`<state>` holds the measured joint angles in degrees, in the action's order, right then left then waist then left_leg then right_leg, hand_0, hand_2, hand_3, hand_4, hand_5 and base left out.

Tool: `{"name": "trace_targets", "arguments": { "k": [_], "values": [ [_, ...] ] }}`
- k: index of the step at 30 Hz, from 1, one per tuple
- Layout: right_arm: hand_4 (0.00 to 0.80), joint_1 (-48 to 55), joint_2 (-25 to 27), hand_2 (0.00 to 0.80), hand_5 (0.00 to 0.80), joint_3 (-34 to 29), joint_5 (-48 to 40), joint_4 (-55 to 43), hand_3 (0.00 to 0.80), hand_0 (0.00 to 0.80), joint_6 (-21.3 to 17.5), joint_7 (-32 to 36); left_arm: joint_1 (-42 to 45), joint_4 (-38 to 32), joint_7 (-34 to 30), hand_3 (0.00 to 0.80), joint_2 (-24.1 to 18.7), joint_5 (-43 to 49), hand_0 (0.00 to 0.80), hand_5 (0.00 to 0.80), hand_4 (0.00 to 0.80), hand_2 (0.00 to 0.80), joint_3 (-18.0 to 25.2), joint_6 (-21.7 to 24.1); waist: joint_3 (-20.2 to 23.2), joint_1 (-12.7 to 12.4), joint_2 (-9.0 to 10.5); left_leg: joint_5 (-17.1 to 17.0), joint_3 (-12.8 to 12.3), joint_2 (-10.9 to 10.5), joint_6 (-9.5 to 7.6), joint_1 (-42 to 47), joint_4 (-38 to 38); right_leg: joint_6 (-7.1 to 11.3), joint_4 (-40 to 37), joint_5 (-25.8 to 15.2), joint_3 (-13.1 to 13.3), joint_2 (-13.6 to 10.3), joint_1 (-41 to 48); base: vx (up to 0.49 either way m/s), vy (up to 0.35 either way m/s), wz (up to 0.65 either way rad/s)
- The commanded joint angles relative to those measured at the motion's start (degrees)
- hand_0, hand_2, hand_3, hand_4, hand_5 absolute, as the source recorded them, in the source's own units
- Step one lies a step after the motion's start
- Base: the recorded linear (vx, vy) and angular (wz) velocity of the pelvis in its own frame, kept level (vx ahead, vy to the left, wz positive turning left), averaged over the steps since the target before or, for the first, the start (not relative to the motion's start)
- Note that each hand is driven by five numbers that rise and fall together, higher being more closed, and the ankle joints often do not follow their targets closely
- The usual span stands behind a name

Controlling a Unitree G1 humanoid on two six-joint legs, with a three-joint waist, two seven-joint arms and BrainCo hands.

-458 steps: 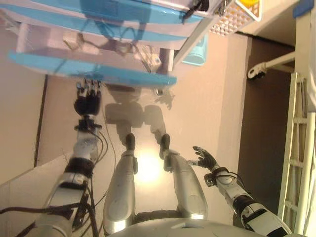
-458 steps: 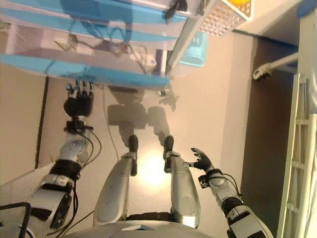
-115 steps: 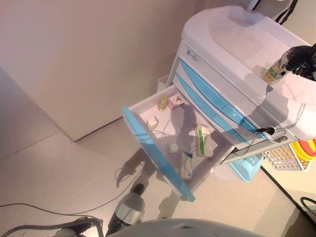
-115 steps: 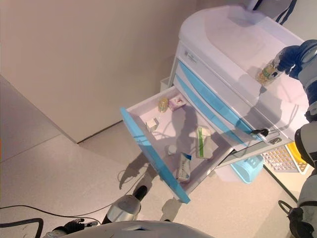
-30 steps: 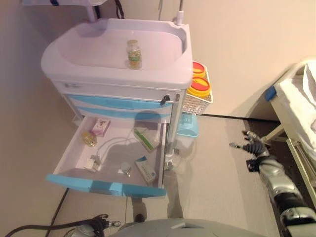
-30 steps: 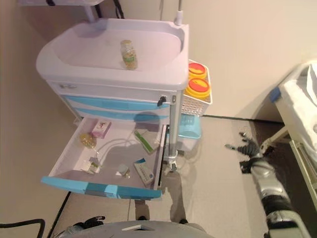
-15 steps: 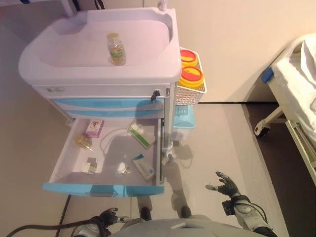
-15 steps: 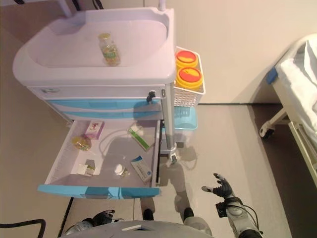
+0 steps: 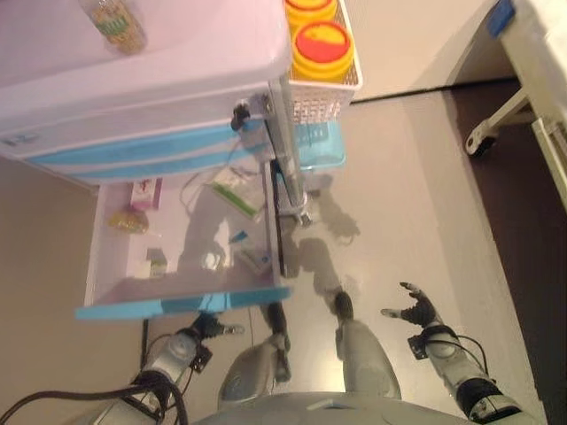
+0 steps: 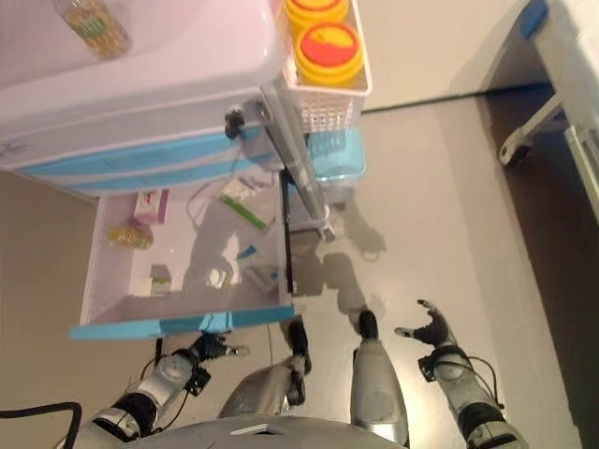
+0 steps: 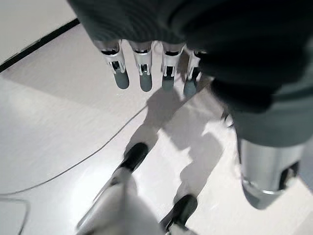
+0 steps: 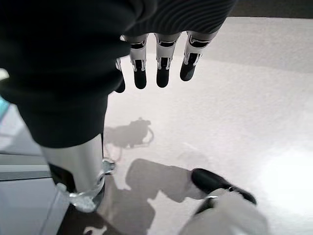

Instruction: Open the drawer and pick up the medicine

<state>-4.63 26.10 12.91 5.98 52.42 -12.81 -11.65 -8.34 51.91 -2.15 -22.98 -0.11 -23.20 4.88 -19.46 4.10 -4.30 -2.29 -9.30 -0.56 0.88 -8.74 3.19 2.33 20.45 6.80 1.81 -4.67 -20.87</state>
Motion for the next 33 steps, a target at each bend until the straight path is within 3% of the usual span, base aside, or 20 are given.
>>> {"name": "trace_targets", "arguments": {
  "k": [1, 6, 12, 16, 20, 21, 24, 26, 29, 33],
  "values": [
    [0.0, 2.4, 4.1, 0.0, 0.0, 3.4, 2.1, -5.2, 0.0, 0.0, -1.2, -0.1, -1.4, -7.5, 3.1, 0.0, -5.1, -2.3, 0.0, 0.0, 0.0, 0.0, 4.0, 0.6, -0.4, 1.3, 1.43, 9.3, 2.3, -2.2, -2.86, -6.7, 14.9, -0.12, -0.6, -2.0, -3.6, 0.5, -0.2, 0.005, 0.035, -0.14],
    [0.0, 1.9, 6.0, 0.0, 0.0, 3.9, -0.9, -8.7, 0.0, 0.0, -0.7, 0.1, -5.5, -14.3, 4.0, 0.0, -13.6, -3.4, 0.0, 0.0, 0.0, 0.0, 5.5, -1.8, -3.0, 1.5, 2.79, 10.4, 1.9, -2.2, -3.47, -12.8, 20.6, -0.79, 3.9, -1.4, -2.7, 1.7, -5.6, -0.022, 0.014, -0.13],
    [0.0, 1.9, 6.8, 0.0, 0.0, 3.4, -1.0, -10.9, 0.0, 0.0, -1.1, -0.7, -14.4, -14.7, 3.5, 0.0, -21.5, -9.4, 0.0, 0.0, 0.0, 0.0, 8.9, -4.0, -4.9, 3.2, 3.69, 13.4, 0.2, -1.6, -4.4, -19.8, 28.5, -1.32, 7.5, -1.4, -0.9, 2.9, -11.3, -0.011, 0.045, -0.16],
    [0.0, 2.9, 6.6, 0.0, 0.0, 3.8, -1.0, -12.9, 0.0, 0.0, -0.1, -1.1, -26.0, -8.3, 5.6, 0.0, -27.6, -13.2, 0.0, 0.0, 0.0, 0.0, 11.0, -6.6, -5.3, 4.9, 4.17, 16.2, 0.0, -1.5, -5.42, -22.6, 33.9, -1.18, 10.5, -1.0, 0.6, 2.9, -13.6, 0.028, 0.037, -0.08],
    [0.0, 3.3, 6.4, 0.0, 0.0, 5.4, -0.5, -12.5, 0.0, 0.0, -0.7, -2.4, -38.0, 0.8, 16.4, 0.0, -31.8, -15.7, 0.0, 0.0, 0.0, 0.0, 10.7, -5.6, -5.2, 7.0, 4.89, 17.7, -0.7, -1.2, -5.86, -23.8, 36.4, -1.14, 11.4, -1.2, 2.5, 3.7, -14.9, 0.029, 0.053, -0.09],
    [0.0, 3.3, 6.4, 0.0, 0.0, 5.4, -0.5, -12.5, 0.0, 0.0, -0.7, -2.4, -38.3, 0.9, 16.9, 0.0, -31.9, -15.7, 0.0, 0.0, 0.0, 0.0, 10.7, -5.5, -5.2, 7.0, 4.92, 17.8, -0.8, -1.2, -5.87, -23.8, 36.4, -1.14, 11.4, -1.2, 2.6, 3.7, -14.9, 0.011, 0.03, -0.04],
    [0.0, 3.4, 5.5, 0.0, 0.0, 6.9, -0.6, -11.2, 0.0, 0.0, -2.4, -3.5, -42.5, 3.3, 28.4, 0.0, -32.2, -13.8, 0.0, 0.0, 0.0, 0.0, 12.0, -1.4, -4.8, 7.6, 5.52, 18.0, -0.9, -1.6, -5.68, -23.6, 36.4, -1.04, 10.5, -1.7, 4.0, 4.4, -14.9, 0.01, 0.03, -0.04],
    [0.0, 3.3, 5.1, 0.0, 0.0, 7.4, -0.6, -11.1, 0.0, 0.0, -2.5, -3.9, -41.6, 2.5, 29.3, 0.0, -31.6, -13.5, 0.0, 0.0, 0.0, 0.0, 12.6, 0.0, -4.7, 7.4, 5.68, 18.0, -0.9, -1.7, -5.57, -23.0, 35.8, -0.83, 9.8, -2.0, 4.4, 4.5, -14.5, 0.002, 0.01, -0.11],
    [0.0, 3.1, 4.2, 0.0, 0.0, 7.5, -0.2, -11.0, 0.0, 0.0, -2.8, -4.1, -39.0, 0.5, 26.7, 0.0, -29.4, -15.4, 0.0, 0.0, 0.0, 0.0, 13.4, 0.7, -4.6, 6.8, 5.81, 17.7, -0.8, -2.1, -5.49, -21.8, 34.1, -0.37, 8.3, -2.7, 4.7, 4.7, -13.5, -0.005, 0.006, -0.07],
    [0.0, 3.1, 2.5, 0.0, 0.0, 6.9, 0.6, -11.1, 0.0, 0.0, -2.8, -4.2, -30.4, -3.5, 17.7, 0.0, -23.2, -21.4, 0.0, 0.0, 0.0, 0.0, 14.2, 2.9, -4.4, 5.5, 5.76, 16.3, 0.0, -2.9, -5.28, -18.7, 29.8, 0.56, 4.7, -3.9, 4.6, 4.2, -10.7, -0.007, -0.011, 0.0]
  ]
}}
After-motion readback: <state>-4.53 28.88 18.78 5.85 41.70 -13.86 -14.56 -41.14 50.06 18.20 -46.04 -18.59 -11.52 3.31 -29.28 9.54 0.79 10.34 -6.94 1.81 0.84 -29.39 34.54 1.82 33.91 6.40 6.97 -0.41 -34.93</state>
